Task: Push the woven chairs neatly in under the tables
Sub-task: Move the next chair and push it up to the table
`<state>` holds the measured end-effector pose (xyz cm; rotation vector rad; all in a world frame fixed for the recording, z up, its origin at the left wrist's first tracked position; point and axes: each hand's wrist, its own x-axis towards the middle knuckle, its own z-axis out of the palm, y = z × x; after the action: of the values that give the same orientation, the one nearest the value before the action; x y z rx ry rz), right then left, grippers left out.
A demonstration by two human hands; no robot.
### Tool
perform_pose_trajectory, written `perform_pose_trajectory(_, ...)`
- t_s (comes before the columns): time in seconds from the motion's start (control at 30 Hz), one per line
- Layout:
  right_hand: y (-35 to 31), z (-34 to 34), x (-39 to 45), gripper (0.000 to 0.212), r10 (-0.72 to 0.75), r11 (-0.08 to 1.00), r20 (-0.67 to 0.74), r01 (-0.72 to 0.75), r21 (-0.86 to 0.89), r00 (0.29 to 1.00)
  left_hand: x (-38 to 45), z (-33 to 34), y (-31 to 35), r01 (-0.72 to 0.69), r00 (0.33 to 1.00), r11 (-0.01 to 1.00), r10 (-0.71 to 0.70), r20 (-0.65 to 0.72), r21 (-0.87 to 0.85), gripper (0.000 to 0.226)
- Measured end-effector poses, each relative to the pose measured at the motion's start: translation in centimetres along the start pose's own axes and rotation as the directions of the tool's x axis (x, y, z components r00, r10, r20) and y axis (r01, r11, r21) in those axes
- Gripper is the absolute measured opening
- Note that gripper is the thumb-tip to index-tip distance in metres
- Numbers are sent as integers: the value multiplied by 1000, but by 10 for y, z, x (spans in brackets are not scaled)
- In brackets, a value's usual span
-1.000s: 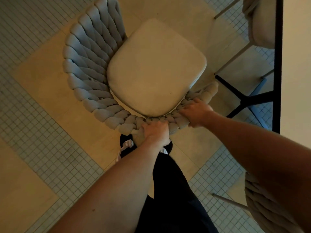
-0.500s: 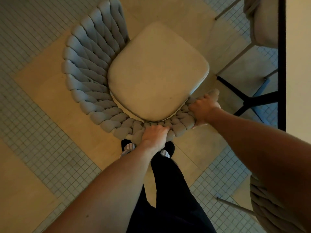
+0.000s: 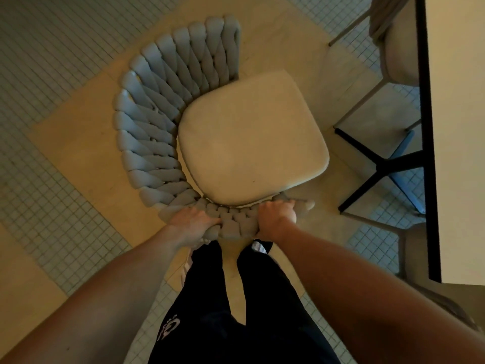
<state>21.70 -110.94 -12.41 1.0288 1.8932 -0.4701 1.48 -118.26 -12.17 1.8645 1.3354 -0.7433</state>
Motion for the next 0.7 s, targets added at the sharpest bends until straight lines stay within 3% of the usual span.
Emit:
perform_pose_trajectory(0.17,-42,-1,1,64,-66,997,29,65,35,997,-18,4,-35,26,999,984,-22,-28,175,58)
perform_pose_trajectory(0.33,-80,-7,3,83,-105,993,43,102,65,994,-28,8,-76,48,998,945,-36,-44,322,59)
perform_pose_trajectory(0.7,-111,-21,2,85,-119,988,36,115,99,992,-38,12,-111,99,993,916,-69,-91,389,51)
